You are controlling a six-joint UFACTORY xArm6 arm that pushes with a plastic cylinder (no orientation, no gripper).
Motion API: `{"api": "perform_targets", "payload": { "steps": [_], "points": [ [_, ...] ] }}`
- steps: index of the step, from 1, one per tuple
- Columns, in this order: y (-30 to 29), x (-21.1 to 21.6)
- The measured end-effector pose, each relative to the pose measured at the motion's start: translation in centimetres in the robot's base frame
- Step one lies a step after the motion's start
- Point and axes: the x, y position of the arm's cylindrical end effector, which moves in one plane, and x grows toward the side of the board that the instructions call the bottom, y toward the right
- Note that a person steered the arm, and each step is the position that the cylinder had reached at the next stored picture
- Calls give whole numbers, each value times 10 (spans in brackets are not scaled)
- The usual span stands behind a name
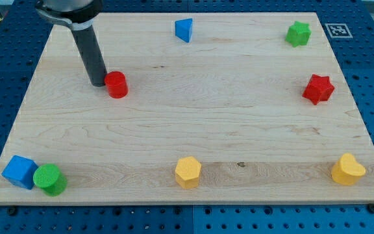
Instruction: Move the red circle closer to the green circle
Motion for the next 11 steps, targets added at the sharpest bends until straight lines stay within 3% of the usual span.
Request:
{"api": "perform_targets", "payload": {
  "steps": [3, 5, 9, 11],
  "points": [
    [23, -39],
    [55, -5],
    [37, 76],
    [53, 57]
  ]
}}
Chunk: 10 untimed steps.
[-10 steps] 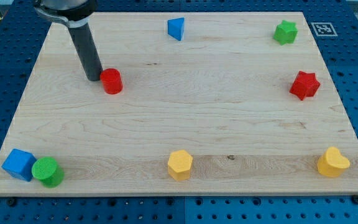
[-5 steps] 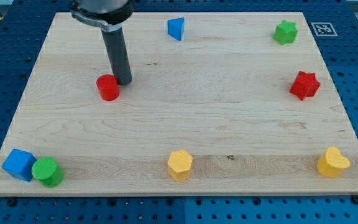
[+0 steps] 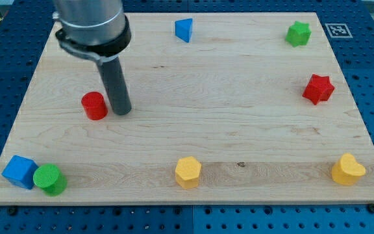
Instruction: Move the red circle closer to the green circle
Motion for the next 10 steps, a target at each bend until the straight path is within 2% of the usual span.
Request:
{"api": "perform_targets", "payload": {
  "steps": [2, 5, 9, 10],
  "points": [
    [-4, -29],
    [-49, -28],
    [-50, 80],
    [-51, 76]
  ]
}}
